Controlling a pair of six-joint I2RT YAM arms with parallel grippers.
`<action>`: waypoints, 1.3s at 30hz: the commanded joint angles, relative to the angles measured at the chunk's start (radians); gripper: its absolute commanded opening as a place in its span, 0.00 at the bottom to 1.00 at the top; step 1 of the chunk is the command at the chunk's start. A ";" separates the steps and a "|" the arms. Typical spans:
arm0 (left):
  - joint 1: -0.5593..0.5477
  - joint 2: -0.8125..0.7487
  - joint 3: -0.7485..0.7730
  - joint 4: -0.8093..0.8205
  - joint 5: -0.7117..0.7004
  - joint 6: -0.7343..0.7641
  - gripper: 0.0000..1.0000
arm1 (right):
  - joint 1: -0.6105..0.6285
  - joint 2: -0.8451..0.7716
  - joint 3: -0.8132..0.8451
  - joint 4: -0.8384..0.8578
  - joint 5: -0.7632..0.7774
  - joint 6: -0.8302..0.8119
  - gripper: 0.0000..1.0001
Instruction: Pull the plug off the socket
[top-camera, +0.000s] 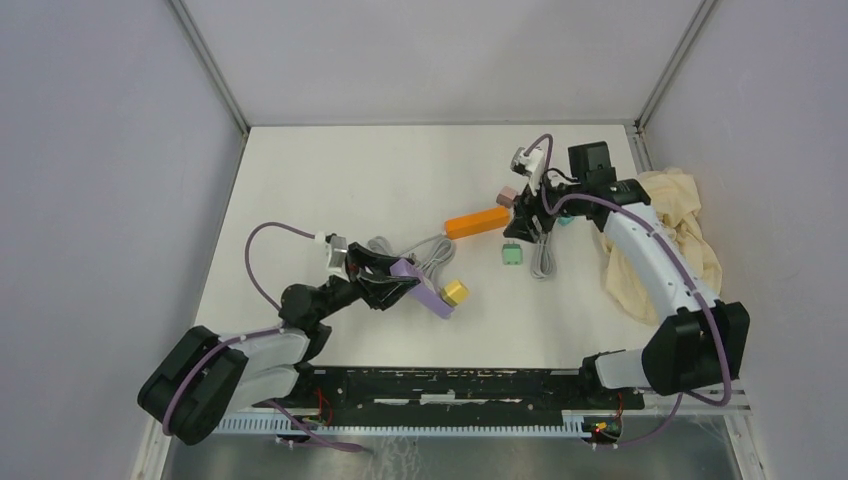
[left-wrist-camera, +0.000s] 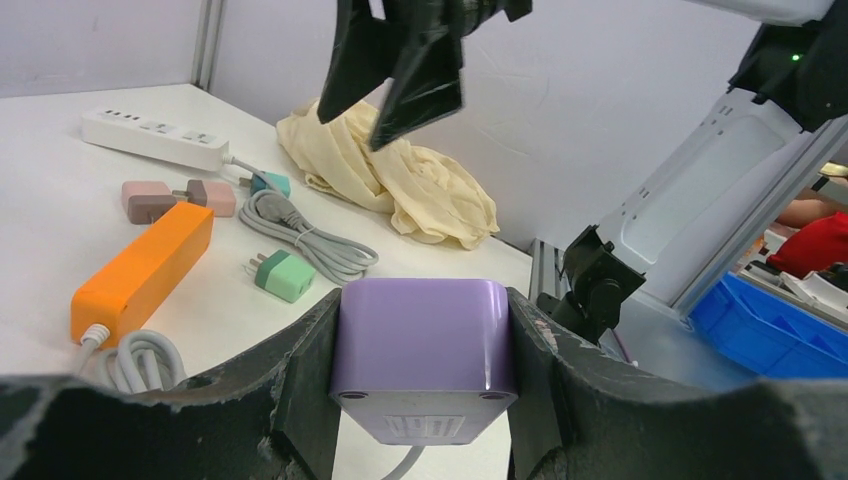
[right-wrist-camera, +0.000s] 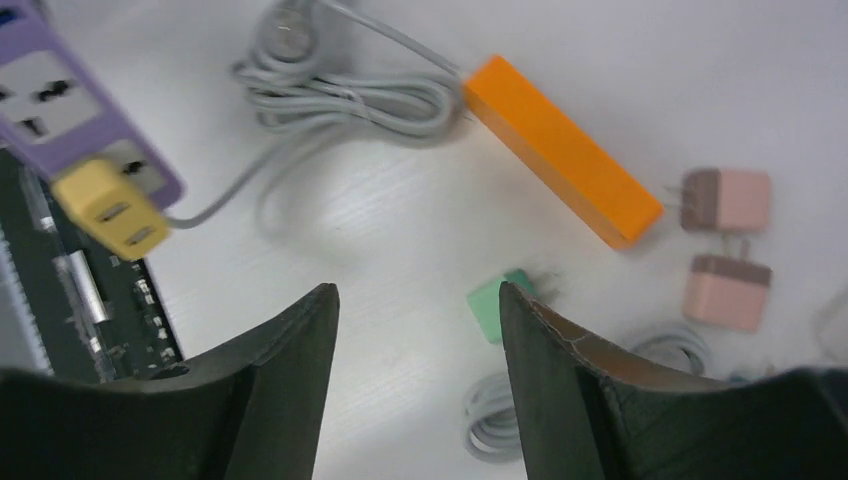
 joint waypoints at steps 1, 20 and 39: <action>-0.016 0.024 0.045 0.120 0.024 -0.048 0.03 | 0.003 -0.107 -0.098 -0.006 -0.467 -0.221 0.71; -0.079 0.052 0.109 0.080 0.077 0.037 0.03 | 0.303 -0.132 -0.271 0.099 -0.471 -0.343 0.99; -0.084 0.020 0.113 0.028 0.041 0.080 0.03 | 0.382 -0.039 -0.200 -0.041 -0.488 -0.419 0.39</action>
